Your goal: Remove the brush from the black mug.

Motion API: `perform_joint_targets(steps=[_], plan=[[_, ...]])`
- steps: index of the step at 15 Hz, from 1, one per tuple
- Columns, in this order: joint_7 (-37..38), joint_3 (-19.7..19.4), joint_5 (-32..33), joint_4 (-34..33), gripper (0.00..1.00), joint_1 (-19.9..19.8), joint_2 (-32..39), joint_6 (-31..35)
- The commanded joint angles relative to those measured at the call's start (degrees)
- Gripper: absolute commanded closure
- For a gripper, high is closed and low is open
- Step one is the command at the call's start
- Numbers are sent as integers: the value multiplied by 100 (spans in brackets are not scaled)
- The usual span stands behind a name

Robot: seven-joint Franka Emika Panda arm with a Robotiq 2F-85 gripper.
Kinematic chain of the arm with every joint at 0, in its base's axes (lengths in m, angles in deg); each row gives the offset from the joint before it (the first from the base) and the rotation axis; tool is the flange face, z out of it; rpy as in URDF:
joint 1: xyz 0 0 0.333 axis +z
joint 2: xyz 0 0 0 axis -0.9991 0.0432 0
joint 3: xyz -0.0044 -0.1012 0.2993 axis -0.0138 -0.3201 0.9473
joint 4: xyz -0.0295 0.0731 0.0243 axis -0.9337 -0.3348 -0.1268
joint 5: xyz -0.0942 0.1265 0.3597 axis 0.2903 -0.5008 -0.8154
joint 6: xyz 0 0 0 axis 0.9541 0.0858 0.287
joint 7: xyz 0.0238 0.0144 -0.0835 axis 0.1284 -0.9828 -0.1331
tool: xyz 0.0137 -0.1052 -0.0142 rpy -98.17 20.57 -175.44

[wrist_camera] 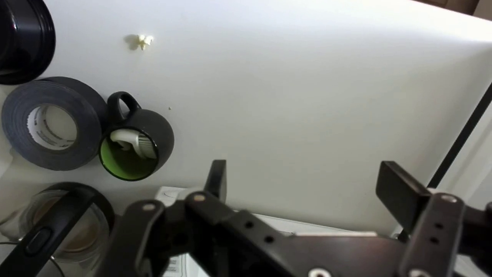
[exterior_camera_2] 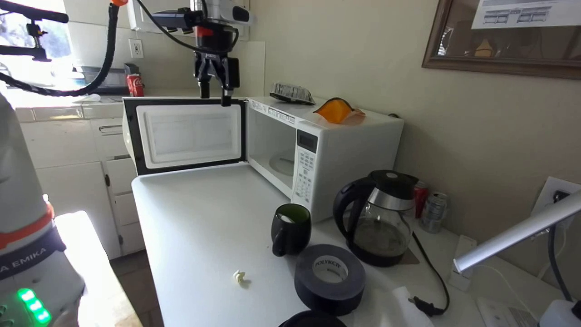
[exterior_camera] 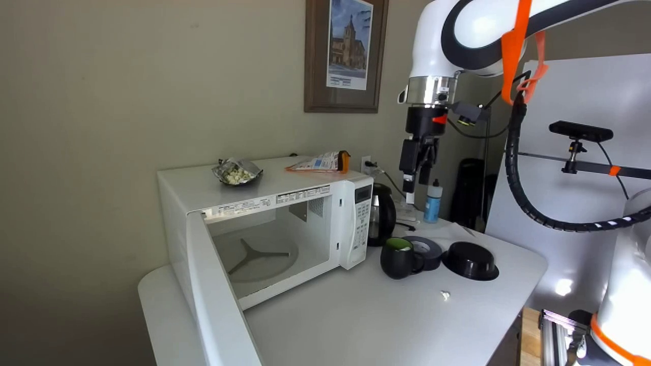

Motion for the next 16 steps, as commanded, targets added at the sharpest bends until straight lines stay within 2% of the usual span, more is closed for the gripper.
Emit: perform_joint_targets(steps=[1, 6, 8, 10, 13, 16], plan=[[0, -3, 1, -12, 0, -1, 1, -14], [0, -4, 1, -12, 0, -1, 2, -14], [-240, -209, 113, -122, 0, -121, 15, -5], [-808, -452, 553, -297, 0, -285, 149, 60], [-1484, -896, 725, -584, 0, -393, 532, 117], [-1425, -1012, 794, -507, 0, -564, 881, 393]])
